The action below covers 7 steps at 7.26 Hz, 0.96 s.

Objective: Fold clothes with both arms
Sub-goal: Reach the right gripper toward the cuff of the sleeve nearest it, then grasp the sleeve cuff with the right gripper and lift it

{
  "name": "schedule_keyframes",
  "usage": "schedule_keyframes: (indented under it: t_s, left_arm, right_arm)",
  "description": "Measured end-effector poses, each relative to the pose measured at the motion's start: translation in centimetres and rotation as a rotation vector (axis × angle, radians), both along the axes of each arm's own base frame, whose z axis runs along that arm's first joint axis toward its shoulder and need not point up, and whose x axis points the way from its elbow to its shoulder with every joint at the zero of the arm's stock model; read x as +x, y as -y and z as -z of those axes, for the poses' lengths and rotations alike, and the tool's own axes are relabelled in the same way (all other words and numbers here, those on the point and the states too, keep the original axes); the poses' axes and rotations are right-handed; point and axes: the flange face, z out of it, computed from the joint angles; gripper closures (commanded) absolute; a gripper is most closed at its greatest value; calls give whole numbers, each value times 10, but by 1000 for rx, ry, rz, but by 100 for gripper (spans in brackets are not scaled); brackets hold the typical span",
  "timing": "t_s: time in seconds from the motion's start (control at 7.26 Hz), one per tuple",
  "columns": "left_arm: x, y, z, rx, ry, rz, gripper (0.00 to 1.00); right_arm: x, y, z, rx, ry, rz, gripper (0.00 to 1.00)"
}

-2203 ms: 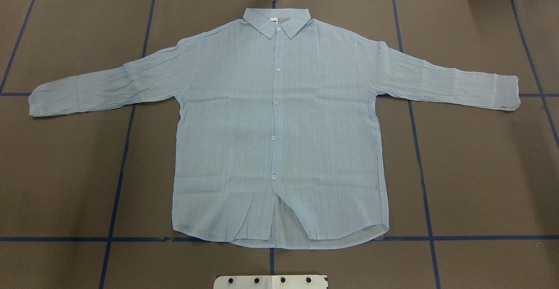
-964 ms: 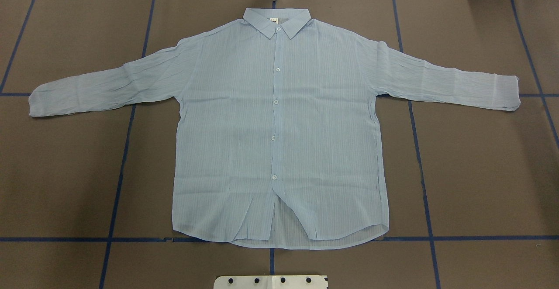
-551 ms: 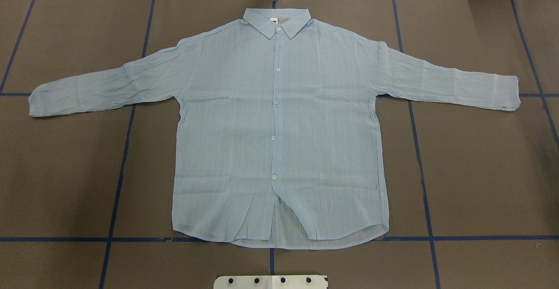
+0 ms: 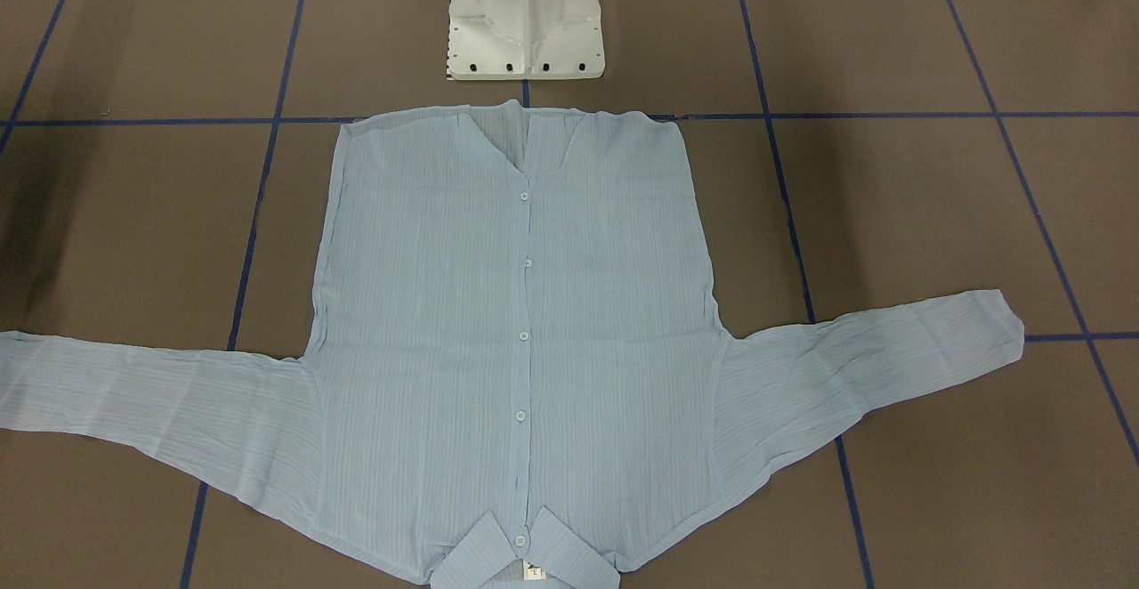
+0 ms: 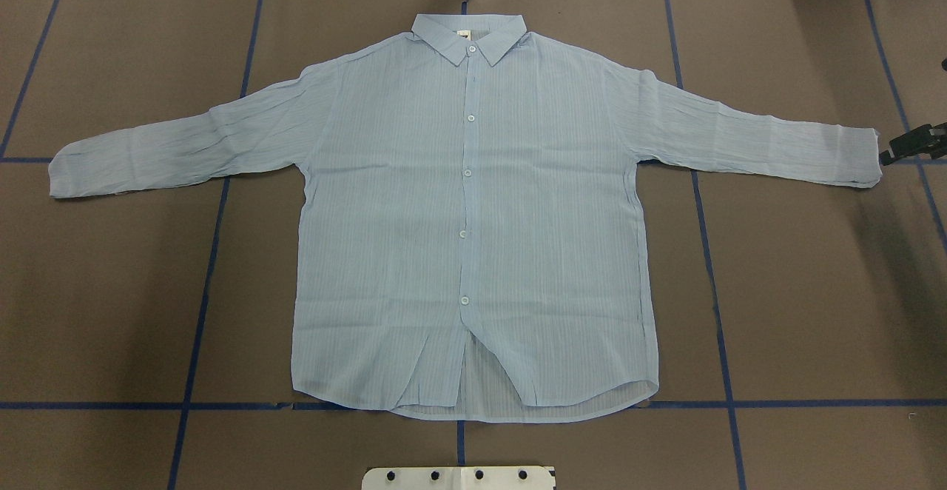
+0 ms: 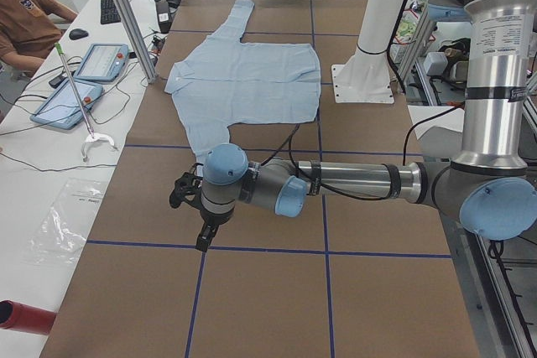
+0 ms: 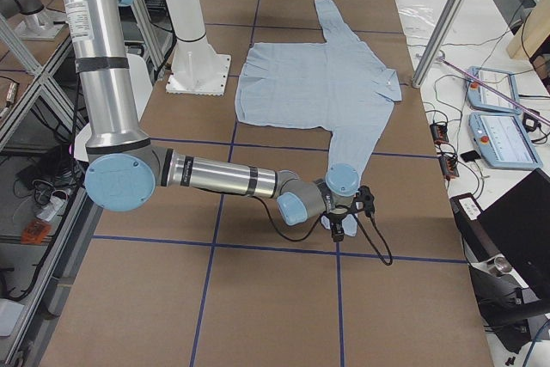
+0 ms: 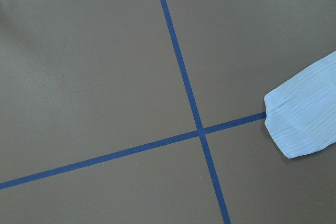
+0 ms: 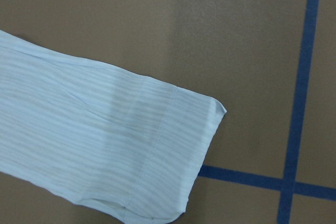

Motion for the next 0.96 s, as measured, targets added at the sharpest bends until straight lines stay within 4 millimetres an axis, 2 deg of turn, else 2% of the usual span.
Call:
schedule_keyframes:
  t_s: [0.14, 0.41, 0.83, 0.96]
  left_arm:
    - [0, 0, 0, 3, 0, 0, 0]
    - [0, 0, 2, 12, -1, 0, 0]
    - [0, 1, 6, 22, -1, 1, 1]
    - [0, 1, 7, 24, -1, 1, 1]
  right_arm:
    - [-15, 8, -3, -12, -18, 5, 8]
    - [-33, 12, -11, -28, -46, 20, 28]
    - [-43, 8, -22, -46, -58, 38, 42]
    - [-43, 7, -23, -49, -58, 40, 65]
